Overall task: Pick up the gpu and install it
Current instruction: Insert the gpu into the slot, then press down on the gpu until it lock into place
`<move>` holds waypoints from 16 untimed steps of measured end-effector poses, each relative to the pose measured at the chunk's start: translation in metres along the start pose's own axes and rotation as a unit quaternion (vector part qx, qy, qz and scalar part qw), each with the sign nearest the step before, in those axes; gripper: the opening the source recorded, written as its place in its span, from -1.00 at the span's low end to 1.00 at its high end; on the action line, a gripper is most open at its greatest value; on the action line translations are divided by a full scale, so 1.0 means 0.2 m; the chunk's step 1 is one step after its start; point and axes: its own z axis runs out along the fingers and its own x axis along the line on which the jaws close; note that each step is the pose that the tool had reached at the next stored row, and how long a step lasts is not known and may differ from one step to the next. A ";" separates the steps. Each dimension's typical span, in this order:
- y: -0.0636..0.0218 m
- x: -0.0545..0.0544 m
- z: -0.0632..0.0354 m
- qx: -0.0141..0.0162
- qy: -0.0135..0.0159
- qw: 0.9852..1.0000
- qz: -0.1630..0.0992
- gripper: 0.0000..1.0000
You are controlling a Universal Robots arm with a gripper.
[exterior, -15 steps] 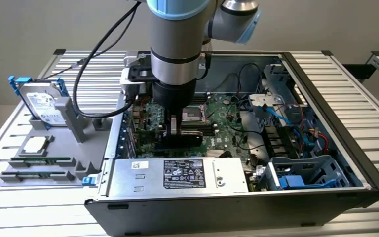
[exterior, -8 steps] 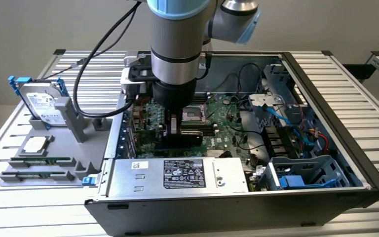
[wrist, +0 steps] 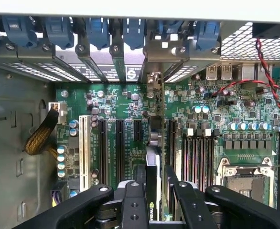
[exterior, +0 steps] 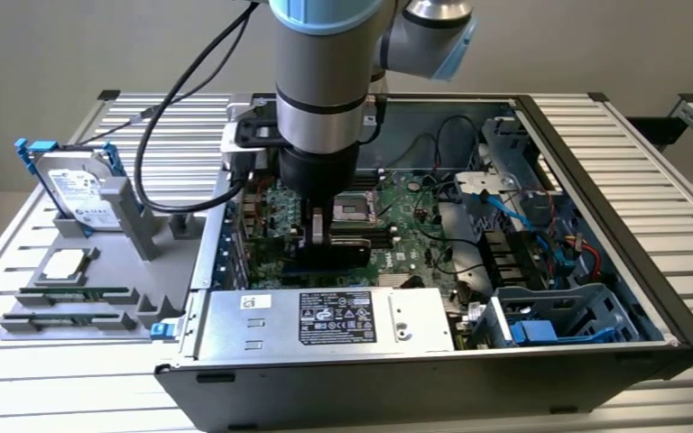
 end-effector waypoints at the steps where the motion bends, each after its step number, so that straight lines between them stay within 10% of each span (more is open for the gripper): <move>1: 0.000 0.00 0.000 0.000 0.000 1.000 0.000 -0.47; 16: 0.017 -0.01 0.004 0.000 0.000 1.000 0.001 -0.47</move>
